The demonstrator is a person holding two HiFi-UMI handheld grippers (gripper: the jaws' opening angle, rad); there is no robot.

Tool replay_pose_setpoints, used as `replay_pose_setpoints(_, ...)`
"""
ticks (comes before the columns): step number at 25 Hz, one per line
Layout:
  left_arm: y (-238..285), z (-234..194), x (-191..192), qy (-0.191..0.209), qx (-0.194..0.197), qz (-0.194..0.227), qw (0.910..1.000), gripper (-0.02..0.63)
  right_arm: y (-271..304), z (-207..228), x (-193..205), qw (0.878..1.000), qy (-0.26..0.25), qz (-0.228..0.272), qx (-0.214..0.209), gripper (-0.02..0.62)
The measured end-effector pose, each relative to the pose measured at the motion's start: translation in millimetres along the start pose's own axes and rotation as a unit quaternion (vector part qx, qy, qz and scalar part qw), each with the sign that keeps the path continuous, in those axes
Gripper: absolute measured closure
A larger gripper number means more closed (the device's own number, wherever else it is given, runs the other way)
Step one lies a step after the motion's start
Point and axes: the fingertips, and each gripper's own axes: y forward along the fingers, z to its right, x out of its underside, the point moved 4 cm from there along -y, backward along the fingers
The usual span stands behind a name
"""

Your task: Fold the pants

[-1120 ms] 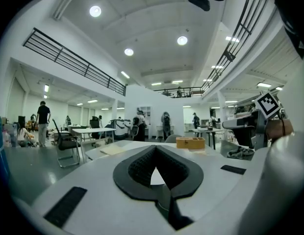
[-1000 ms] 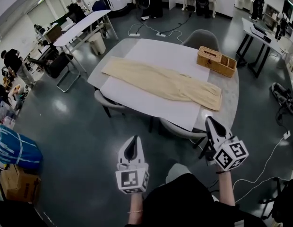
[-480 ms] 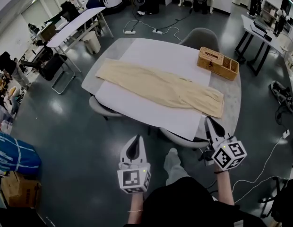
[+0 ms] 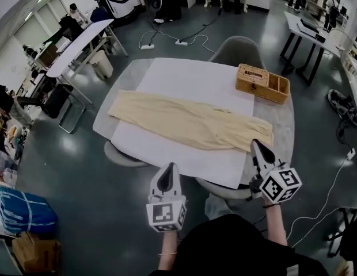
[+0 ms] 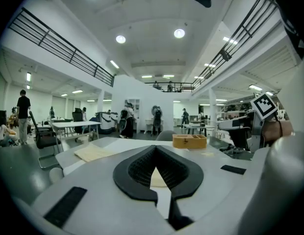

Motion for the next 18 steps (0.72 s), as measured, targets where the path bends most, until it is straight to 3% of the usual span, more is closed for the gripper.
replay_pose_setpoints(7, 49.7, -13.2, -8.0, 0.010, 0.017, -0.006, 0.9998, 0.598, 39.8, 19.1, -9.9, 1.000, 0.001, 0.006, 0.012, 0.581)
replay_pose_setpoints(12, 78.1, -12.1, -1.4, 0.011, 0.040, -0.018, 0.9990, 0.598, 54.9, 37.7, -11.6, 0.998, -0.005, 0.005, 0.059, 0.581)
replay_pose_setpoints(18, 102.7, -7.5, 7.7, 0.010, 0.065, -0.040, 0.9970, 0.598, 58.4, 53.4, -4.3, 0.997, 0.000, -0.006, 0.076, 0.581)
